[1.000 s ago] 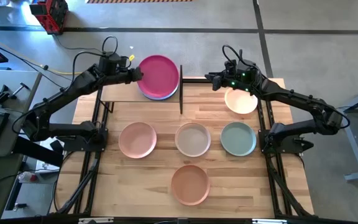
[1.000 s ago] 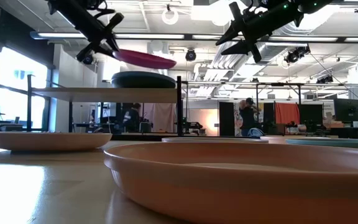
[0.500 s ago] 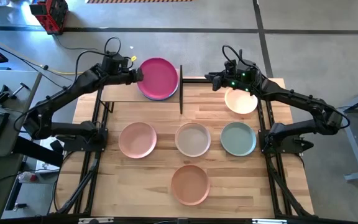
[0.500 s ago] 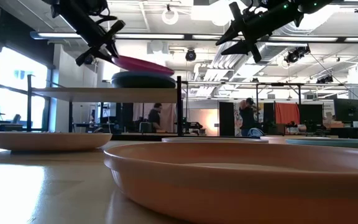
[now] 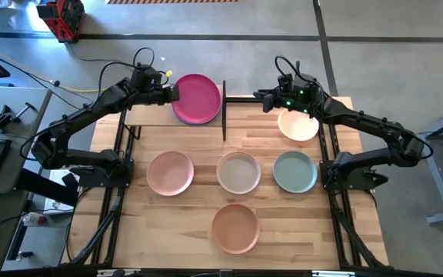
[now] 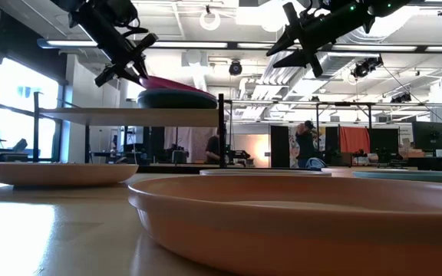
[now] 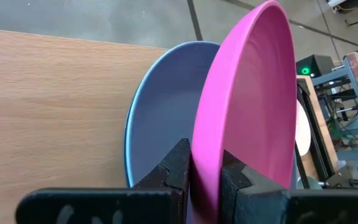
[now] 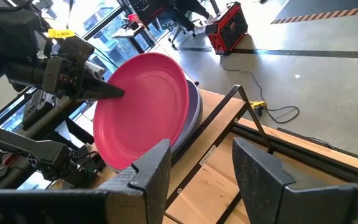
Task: Place and stack plates onto a shelf
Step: Stack the pink plate on top of the blue plate on the shelf
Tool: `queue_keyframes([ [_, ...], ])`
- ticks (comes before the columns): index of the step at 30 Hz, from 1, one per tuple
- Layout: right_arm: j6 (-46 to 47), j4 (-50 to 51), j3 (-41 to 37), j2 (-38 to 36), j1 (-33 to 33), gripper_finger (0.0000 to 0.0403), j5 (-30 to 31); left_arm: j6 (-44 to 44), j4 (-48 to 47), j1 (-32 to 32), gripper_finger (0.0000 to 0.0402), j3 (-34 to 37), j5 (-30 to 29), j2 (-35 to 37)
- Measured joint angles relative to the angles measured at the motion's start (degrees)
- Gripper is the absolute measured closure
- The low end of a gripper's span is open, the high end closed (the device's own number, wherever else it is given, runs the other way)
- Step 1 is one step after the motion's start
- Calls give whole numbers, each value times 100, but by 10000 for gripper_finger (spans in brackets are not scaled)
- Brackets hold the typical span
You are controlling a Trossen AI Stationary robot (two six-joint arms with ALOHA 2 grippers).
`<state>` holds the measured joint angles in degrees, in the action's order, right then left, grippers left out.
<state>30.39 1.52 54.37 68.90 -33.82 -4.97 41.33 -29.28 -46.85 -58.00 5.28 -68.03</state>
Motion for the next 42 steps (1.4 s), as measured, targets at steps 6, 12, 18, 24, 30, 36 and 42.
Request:
queue_keyframes([
  [6, -66, 0, 0, 0, 0, 249, 2, -241, 2, 0, 376, 0, 28, 0],
  [12, -85, 140, 0, 4, 0, 249, 2, -261, 0, 0, 376, 0, 289, 0],
  [18, -85, 265, 0, 4, 11, 249, 2, -258, 3, 2, 364, 0, 341, 0],
  [24, -85, 267, 0, 4, 11, 249, 2, -202, 149, 2, 319, 0, 380, 0],
  [30, -85, 267, 0, 4, 11, 249, 2, 1, 181, -2, 278, 0, 324, 0],
  [36, -87, 271, 0, 4, 11, 249, -28, -94, 95, -7, 269, 0, 363, 9],
  [42, -85, 271, 0, 4, 11, 249, -143, -183, -113, -38, 270, 2, 427, 45],
])
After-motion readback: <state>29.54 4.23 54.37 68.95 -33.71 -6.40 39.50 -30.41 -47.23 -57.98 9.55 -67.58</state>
